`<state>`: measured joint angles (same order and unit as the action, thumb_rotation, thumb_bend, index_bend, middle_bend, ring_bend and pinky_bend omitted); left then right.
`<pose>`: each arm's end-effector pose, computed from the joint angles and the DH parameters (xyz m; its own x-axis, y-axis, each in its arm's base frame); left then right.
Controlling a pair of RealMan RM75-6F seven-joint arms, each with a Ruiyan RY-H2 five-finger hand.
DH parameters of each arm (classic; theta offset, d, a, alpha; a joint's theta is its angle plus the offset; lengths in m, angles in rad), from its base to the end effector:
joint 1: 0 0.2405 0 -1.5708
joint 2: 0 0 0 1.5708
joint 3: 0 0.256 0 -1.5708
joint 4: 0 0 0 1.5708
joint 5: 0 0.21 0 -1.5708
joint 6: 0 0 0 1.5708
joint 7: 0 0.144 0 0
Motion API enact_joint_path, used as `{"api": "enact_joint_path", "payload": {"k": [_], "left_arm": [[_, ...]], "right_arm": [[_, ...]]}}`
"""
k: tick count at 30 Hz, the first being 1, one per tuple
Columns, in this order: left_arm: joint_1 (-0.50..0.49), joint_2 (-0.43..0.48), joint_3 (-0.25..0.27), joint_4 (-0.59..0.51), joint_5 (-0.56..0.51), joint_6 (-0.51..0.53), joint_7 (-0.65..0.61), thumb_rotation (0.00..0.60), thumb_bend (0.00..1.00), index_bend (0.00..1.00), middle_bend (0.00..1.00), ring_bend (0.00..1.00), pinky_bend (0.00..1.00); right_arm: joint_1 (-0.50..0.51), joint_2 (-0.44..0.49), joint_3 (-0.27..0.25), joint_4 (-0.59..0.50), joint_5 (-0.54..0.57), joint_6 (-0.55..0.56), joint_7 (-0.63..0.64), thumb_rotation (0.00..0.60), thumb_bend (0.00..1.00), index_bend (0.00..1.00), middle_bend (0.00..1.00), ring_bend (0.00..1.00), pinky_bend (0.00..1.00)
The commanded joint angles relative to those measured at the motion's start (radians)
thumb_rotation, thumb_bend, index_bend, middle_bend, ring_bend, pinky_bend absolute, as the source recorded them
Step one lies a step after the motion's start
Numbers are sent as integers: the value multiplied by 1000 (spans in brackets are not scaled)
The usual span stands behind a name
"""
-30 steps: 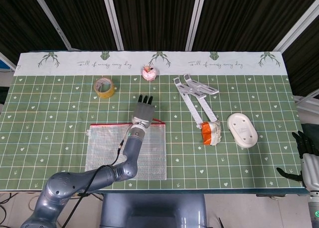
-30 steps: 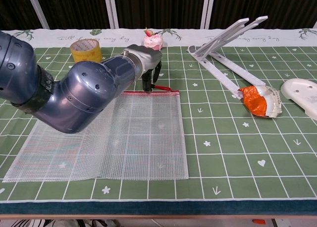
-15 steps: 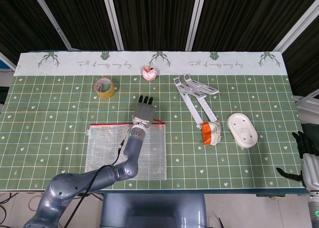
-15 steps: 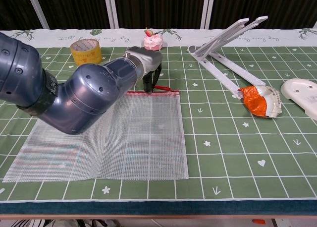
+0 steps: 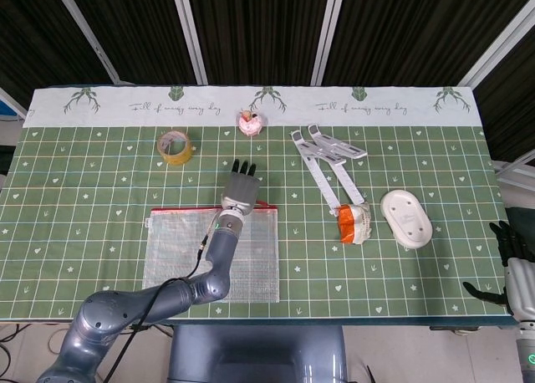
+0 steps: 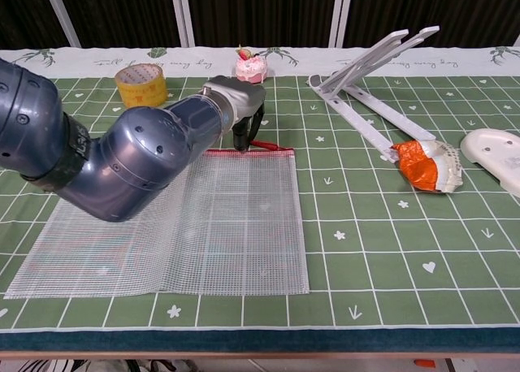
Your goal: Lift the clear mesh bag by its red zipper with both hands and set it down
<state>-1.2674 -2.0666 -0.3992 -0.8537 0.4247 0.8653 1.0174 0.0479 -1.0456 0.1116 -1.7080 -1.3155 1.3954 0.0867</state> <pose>-0.0204 0.4166 -0.1286 0.6934 0.2507 0.6756 0.7201 -0.2744 -0.6373 -0.3270 -0.1787 0.1793 0.2597 -0.0267 0.9653 -0.9457 0.1955 0.2598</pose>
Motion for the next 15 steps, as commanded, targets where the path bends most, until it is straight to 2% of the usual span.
{"api": "enact_joint_path", "payload": {"k": [1, 8, 15], "left_arm": [[1, 13, -5, -21, 9, 12, -4, 600, 394, 564, 101, 0, 0], [-1, 72, -30, -132, 30, 61, -9, 600, 394, 566, 102, 0, 0], [2, 172, -60, -344, 61, 132, -17, 600, 394, 568, 103, 0, 0]], "right_arm": [[0, 1, 0, -2, -1, 0, 2, 600, 147, 0, 0, 0, 207], [-2, 3, -1, -12, -2, 1, 3, 600, 147, 0, 0, 0, 207], [0, 18, 1, -54, 19, -15, 7, 600, 147, 0, 0, 0, 207]]}}
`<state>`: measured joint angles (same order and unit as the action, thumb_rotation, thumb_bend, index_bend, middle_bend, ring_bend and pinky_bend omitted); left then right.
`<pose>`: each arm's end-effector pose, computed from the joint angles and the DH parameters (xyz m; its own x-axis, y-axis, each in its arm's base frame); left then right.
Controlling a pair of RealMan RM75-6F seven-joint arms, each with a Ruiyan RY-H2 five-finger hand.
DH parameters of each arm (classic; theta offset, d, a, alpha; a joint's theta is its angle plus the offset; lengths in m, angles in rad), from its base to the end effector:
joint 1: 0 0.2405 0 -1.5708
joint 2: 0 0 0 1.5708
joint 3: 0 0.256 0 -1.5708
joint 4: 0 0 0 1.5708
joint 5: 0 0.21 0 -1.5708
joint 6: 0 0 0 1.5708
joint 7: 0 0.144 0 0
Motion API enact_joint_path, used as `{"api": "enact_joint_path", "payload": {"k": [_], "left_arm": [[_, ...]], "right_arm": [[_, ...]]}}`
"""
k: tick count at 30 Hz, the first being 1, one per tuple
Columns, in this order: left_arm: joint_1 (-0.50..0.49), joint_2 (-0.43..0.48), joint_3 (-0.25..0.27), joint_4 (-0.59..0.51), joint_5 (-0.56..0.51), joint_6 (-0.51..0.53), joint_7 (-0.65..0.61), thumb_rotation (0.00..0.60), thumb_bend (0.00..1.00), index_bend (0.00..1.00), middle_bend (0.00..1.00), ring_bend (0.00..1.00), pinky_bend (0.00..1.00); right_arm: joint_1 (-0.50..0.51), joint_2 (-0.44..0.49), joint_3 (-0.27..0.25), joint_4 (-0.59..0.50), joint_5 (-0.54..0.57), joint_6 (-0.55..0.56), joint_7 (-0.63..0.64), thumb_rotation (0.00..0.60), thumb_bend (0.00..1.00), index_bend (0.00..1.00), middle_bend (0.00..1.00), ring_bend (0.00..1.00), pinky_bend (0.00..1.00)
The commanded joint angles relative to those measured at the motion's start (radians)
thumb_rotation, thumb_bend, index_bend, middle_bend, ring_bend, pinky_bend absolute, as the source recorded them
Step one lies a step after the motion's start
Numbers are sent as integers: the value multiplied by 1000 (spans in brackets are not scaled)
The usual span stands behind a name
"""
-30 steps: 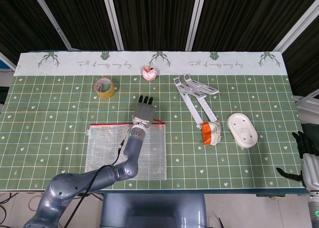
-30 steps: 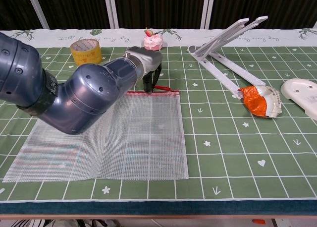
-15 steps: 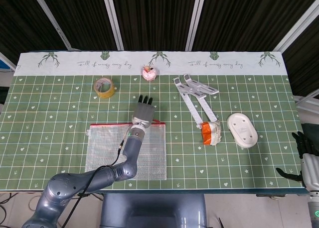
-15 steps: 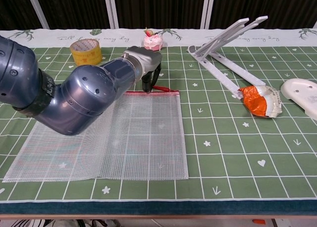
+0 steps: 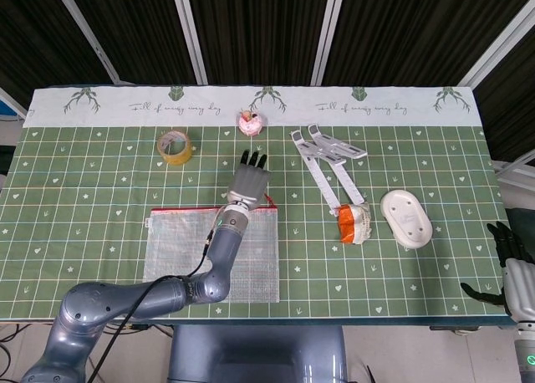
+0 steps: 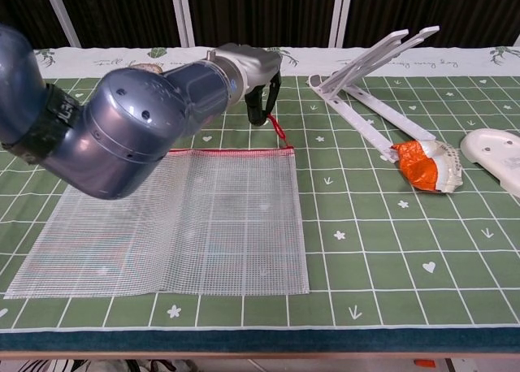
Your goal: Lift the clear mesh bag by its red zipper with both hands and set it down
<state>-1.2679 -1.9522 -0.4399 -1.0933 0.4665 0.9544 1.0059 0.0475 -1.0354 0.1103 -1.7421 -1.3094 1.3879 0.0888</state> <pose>0.0167 0.4097 -0.0970 0.6379 0.1833 0.7480 0.7578 -0.3226 -0.5672 -0.3220 -0.1778 0.1776 0.2326 -0.0364 0.9719 -0.9514 0.1989 0.2351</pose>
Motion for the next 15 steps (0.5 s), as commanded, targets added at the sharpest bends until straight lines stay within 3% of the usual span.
{"api": "enact_joint_path", "payload": {"k": [1, 11, 15], "left_arm": [[3, 71, -23, -133, 23, 52, -7, 600, 394, 568, 103, 0, 0], [-8, 186, -53, -362, 41, 123, -19, 600, 393, 569, 105, 0, 0], [-18, 213, -64, -415, 36, 139, -28, 600, 394, 569, 105, 0, 0]], "right_arm": [[2, 13, 4, -31, 18, -11, 4, 600, 147, 0, 0, 0, 207], [30, 77, 39, -191, 131, -88, 22, 600, 179, 0, 0, 0, 207], [66, 103, 79, -282, 219, -146, 51, 600, 229, 101, 7, 0, 207]]}}
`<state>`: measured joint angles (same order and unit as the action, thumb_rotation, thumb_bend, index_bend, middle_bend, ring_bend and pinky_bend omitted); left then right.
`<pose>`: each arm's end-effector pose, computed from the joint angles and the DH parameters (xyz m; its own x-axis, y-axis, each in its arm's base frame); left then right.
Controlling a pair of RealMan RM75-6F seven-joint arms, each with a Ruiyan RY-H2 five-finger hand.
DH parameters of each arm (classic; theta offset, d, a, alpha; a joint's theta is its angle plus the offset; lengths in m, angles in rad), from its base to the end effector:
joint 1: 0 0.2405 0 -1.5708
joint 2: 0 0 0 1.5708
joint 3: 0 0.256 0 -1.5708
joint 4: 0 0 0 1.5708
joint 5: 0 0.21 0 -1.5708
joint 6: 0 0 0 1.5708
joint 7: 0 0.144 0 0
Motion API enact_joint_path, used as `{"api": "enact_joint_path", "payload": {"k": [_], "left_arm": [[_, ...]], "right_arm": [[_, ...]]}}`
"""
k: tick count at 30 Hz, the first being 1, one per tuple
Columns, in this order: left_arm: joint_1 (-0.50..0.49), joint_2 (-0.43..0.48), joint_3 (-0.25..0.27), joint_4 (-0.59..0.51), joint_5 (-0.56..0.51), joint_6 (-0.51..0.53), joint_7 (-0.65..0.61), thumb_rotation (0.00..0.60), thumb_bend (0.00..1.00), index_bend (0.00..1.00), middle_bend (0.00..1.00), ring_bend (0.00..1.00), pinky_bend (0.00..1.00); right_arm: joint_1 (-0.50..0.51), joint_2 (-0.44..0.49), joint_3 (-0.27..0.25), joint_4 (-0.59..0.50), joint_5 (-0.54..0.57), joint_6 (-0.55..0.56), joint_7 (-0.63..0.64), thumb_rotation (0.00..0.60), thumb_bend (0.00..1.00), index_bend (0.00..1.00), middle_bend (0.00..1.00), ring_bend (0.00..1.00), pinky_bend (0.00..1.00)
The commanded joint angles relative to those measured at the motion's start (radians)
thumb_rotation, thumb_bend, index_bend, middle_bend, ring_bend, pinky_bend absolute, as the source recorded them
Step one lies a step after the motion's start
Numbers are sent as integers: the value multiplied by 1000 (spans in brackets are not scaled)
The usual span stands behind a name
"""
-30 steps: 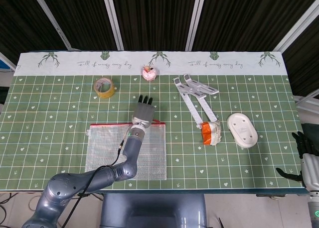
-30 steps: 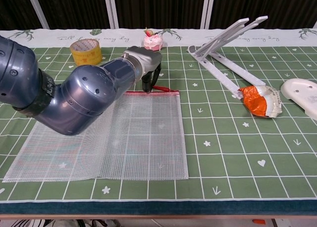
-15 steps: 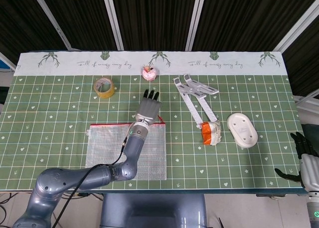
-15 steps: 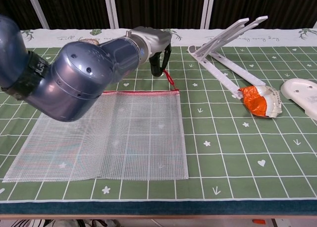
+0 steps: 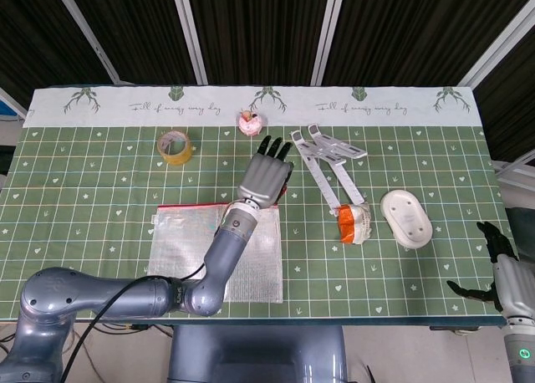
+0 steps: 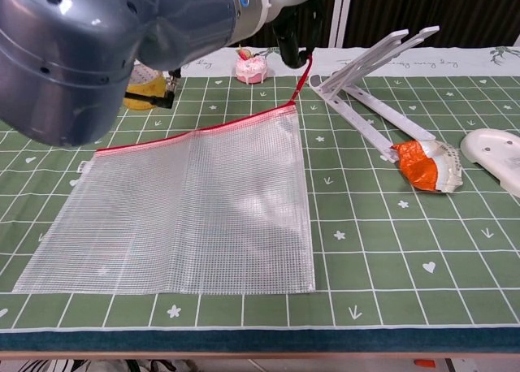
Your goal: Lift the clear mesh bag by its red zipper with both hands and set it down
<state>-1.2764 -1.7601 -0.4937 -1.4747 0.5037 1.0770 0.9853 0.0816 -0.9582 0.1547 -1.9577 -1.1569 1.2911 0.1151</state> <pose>0.0715 0.3848 -0.0353 0.5272 0.0961 0.8443 0.7892 -0.4237 -0.4446 -0.2922 -0.1885 0.1752 0.0227 -0.0771 0.9968 -0.9595 0.2783 0.0434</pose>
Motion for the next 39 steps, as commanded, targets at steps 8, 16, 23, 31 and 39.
{"api": "enact_joint_path", "payload": {"k": [8, 16, 23, 31, 39], "left_arm": [[-22, 68, -12, -129, -14, 44, -21, 600, 393, 570, 106, 0, 0], [-38, 102, -11, -182, -32, 70, -38, 600, 393, 573, 107, 0, 0], [-52, 123, -9, -213, -50, 90, -53, 600, 393, 577, 111, 0, 0], [-70, 141, -5, -237, -64, 107, -63, 600, 394, 579, 111, 0, 0], [-86, 159, -3, -250, -79, 117, -73, 600, 393, 580, 111, 0, 0]], "right_arm": [[184, 53, 156, -237, 349, -177, 15, 600, 268, 226, 50, 0, 207], [403, -12, 246, -298, 692, -199, -90, 600, 302, 258, 58, 0, 207], [574, -131, 284, -286, 921, -135, -173, 600, 333, 284, 61, 0, 207], [724, -256, 343, -236, 1101, -62, -223, 600, 354, 308, 63, 0, 207], [798, -339, 378, -180, 1189, -13, -247, 600, 370, 363, 83, 0, 207]]}}
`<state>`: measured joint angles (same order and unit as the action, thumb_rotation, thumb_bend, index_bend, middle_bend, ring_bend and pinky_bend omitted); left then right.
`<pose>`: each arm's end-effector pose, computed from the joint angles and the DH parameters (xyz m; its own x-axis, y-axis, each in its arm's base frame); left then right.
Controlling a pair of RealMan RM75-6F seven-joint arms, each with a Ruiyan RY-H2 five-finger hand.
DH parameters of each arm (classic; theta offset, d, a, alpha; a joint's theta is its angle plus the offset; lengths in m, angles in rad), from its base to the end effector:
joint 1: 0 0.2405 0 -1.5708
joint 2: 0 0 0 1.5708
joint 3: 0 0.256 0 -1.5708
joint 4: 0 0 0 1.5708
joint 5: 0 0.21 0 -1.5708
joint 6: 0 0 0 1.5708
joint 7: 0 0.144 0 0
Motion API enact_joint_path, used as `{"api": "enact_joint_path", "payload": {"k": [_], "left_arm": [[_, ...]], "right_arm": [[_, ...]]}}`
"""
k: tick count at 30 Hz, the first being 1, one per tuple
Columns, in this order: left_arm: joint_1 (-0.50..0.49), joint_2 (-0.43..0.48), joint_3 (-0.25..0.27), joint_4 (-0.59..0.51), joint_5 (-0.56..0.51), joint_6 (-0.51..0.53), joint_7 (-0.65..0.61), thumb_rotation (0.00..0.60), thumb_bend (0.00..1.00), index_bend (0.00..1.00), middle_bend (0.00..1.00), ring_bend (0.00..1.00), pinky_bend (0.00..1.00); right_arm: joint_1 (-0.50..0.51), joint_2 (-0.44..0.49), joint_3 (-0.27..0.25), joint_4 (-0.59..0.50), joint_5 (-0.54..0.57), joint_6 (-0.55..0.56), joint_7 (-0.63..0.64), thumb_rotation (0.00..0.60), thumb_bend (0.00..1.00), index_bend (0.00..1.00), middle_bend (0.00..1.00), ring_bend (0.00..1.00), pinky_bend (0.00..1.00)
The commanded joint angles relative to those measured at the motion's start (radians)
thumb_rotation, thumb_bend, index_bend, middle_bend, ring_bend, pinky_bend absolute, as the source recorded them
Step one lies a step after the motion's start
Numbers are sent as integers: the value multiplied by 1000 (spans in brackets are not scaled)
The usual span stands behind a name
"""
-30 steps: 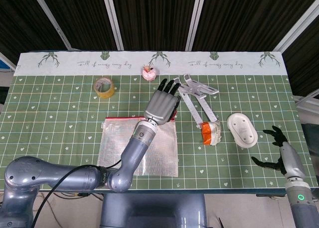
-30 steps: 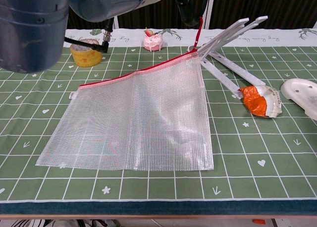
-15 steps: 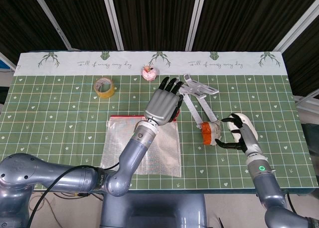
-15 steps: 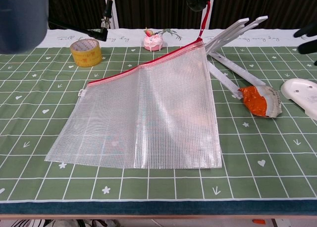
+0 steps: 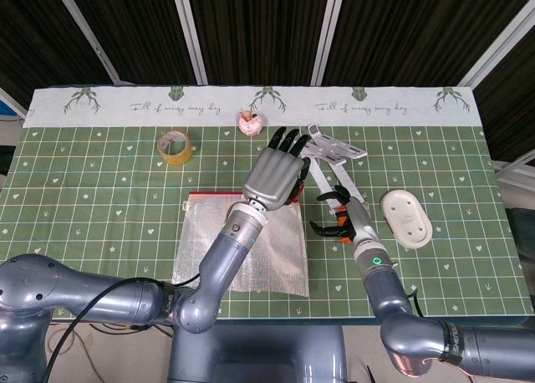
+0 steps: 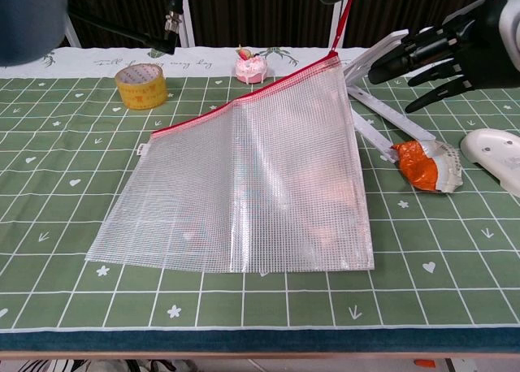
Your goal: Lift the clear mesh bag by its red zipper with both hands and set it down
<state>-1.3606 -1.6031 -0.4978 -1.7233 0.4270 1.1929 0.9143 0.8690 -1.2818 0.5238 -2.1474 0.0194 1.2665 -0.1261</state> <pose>0.1090 0.3599 0.0114 0.4305 0.0852 0.8986 0.8091 -0.4777 -0.3423 -0.0824 -0.3163 0.0674 -0.5247 -0.2934 0.7992 -0.8179 0.4339 -0.3777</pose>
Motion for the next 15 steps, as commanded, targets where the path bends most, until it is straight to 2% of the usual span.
{"api": "enact_joint_path", "payload": {"k": [1, 15], "left_arm": [[-3, 3, 3, -2, -4, 2, -3, 600, 393, 581, 111, 0, 0], [-29, 13, 17, -10, -25, 16, -14, 600, 393, 580, 111, 0, 0]], "right_arm": [[13, -23, 12, 14, 19, 14, -4, 600, 374, 369, 84, 0, 207], [47, -89, 60, 23, 57, 46, -12, 600, 395, 431, 92, 0, 207]]}}
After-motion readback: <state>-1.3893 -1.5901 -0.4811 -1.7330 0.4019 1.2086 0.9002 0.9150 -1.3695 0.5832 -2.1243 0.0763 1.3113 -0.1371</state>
